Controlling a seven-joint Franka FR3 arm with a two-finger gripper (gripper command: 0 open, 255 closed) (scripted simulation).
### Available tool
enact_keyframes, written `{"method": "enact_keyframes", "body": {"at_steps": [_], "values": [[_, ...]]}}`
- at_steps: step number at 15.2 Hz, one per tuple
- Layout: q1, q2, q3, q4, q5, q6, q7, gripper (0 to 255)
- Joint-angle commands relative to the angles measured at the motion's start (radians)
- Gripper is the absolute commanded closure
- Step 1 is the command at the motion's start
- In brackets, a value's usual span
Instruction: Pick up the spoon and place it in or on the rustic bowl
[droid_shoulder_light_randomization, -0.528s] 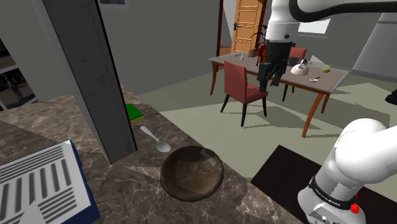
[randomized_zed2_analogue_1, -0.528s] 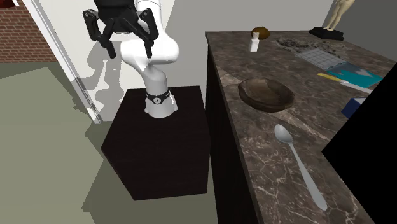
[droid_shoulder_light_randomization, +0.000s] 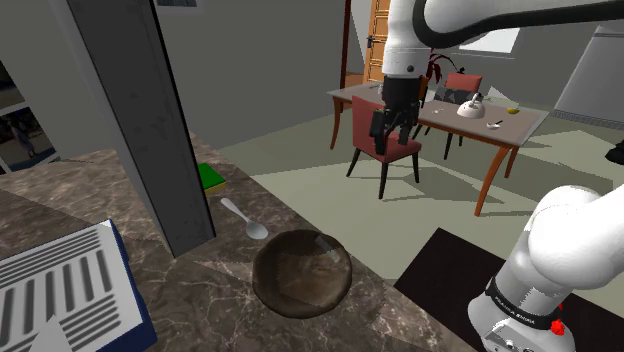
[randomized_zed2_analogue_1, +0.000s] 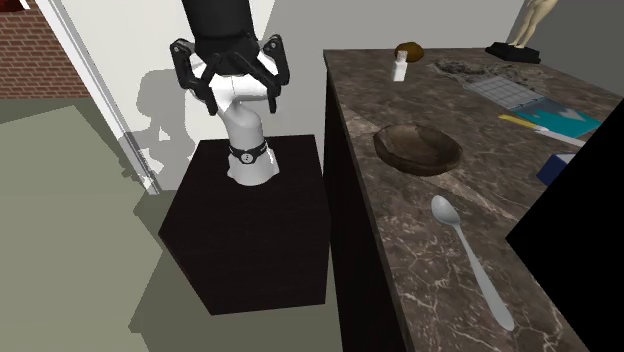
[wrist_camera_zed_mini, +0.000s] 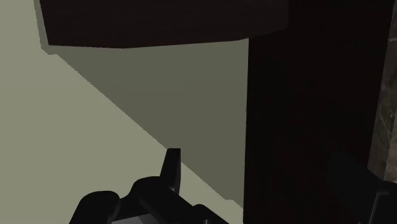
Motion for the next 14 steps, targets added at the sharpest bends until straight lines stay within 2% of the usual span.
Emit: {"method": "enact_keyframes", "body": {"at_steps": [1, 8, 14], "values": [[0.010, 0.064, 0.027, 0.032, 0.019, 0.031, 0.028, 0], [0.043, 0.285, 0.115, 0.166, 0.058, 0.117, 0.126, 0], [0.073, 0.492, 0.180, 0.326, 0.054, 0.164, 0.214, 0]]}}
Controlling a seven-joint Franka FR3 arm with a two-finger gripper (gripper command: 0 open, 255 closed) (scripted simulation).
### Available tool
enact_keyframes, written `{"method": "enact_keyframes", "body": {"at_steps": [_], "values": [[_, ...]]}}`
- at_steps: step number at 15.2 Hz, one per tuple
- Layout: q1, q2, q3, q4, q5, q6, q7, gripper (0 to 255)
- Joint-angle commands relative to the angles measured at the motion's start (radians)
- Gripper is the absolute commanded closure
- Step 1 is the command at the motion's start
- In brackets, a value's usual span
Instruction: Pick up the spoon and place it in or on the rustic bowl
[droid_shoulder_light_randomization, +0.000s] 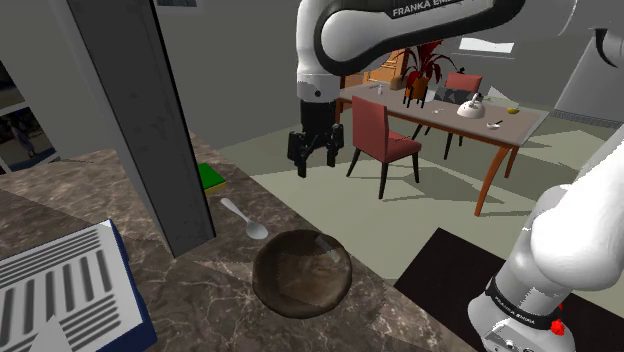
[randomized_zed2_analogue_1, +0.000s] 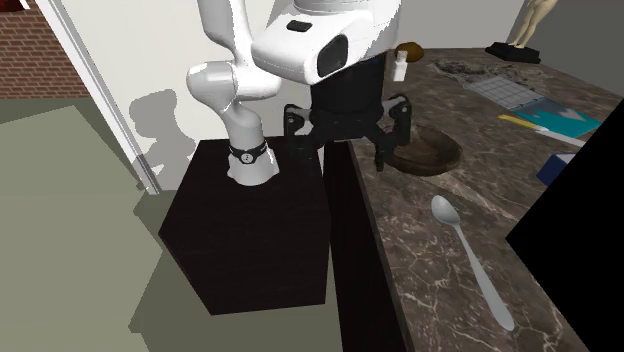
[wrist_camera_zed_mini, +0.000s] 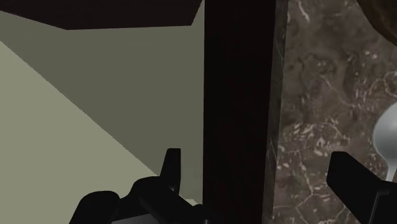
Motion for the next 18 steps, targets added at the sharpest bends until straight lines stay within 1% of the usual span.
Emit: {"method": "enact_keyframes", "body": {"at_steps": [1, 7, 14, 18], "values": [[0.013, 0.072, 0.021, 0.058, -0.006, 0.015, 0.033, 0], [0.062, 0.298, 0.065, 0.274, -0.048, 0.023, 0.125, 0], [0.154, 0.582, 0.085, 0.605, -0.116, -0.027, 0.218, 0], [0.156, 0.582, 0.084, 0.552, -0.116, 0.027, 0.217, 0]]}}
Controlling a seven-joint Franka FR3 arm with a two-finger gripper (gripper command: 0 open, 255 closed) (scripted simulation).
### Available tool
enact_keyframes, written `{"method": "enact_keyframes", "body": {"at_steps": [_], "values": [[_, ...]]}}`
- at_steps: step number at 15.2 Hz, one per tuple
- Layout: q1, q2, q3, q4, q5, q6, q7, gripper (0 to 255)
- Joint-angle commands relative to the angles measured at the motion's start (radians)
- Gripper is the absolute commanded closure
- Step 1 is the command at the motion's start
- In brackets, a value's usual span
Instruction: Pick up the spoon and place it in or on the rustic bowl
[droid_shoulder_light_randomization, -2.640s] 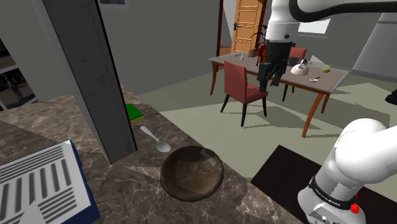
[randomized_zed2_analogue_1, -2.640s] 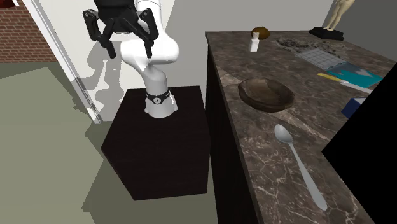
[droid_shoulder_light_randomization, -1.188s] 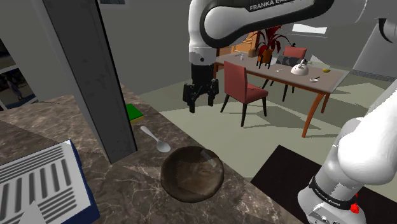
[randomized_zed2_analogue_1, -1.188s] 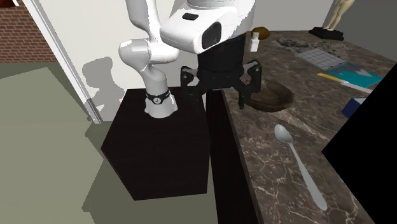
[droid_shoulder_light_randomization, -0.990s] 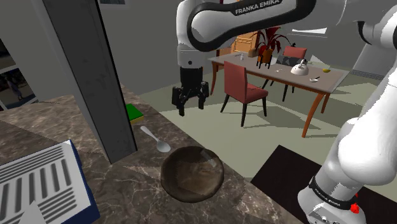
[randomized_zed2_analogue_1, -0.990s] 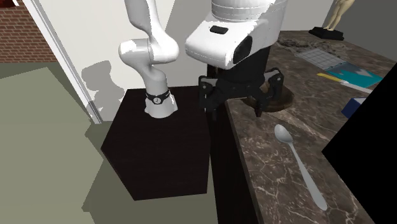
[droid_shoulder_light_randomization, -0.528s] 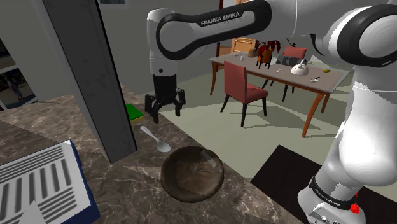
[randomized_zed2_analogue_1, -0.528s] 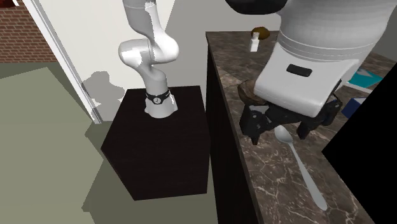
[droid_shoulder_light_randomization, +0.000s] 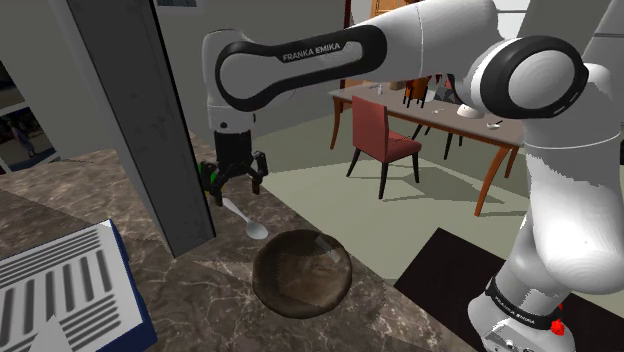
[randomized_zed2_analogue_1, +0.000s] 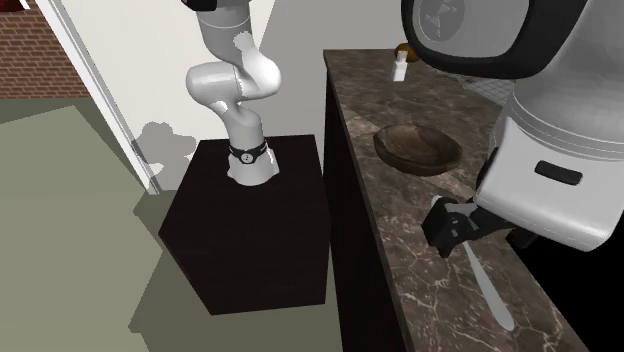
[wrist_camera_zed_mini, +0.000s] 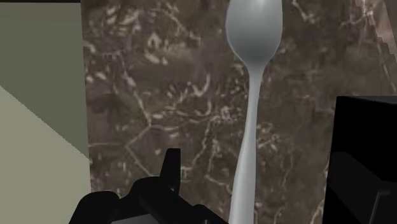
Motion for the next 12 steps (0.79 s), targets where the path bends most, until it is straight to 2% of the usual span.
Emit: {"method": "enact_keyframes", "body": {"at_steps": [1, 4, 11, 12], "values": [[0.007, 0.010, 0.003, -0.022, 0.000, 0.025, 0.003, 0], [0.010, 0.013, 0.003, -0.052, 0.000, 0.058, 0.003, 0], [0.011, 0.013, 0.000, -0.052, 0.001, 0.058, 0.002, 0], [0.011, 0.007, 0.001, -0.061, 0.002, 0.062, 0.002, 255]]}}
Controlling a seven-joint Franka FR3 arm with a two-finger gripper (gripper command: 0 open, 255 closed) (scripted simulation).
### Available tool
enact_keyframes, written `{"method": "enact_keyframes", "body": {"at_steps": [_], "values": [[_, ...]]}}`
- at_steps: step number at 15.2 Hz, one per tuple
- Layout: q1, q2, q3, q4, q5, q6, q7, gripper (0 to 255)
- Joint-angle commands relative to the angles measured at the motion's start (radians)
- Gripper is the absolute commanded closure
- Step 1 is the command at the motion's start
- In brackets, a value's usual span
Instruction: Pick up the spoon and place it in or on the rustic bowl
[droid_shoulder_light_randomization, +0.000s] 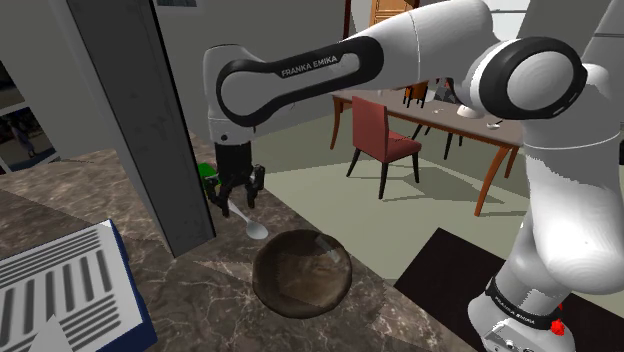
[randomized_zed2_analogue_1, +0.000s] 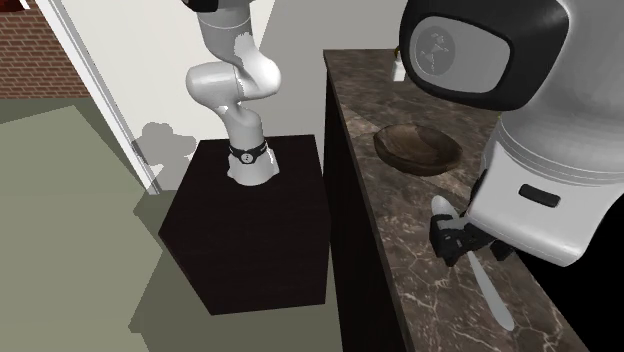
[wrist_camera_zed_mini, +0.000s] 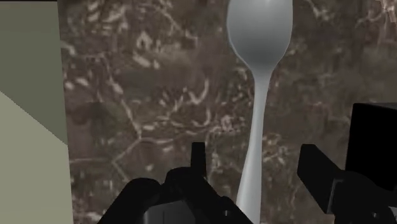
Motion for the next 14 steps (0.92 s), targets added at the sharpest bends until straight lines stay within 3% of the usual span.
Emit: {"method": "enact_keyframes", "body": {"at_steps": [1, 9, 14], "values": [[0.006, 0.007, 0.004, -0.003, 0.001, 0.001, 0.002, 255], [0.003, 0.007, 0.003, -0.001, 0.001, -0.003, -0.002, 255], [0.005, -0.001, 0.005, 0.055, 0.002, -0.065, 0.006, 255]]}}
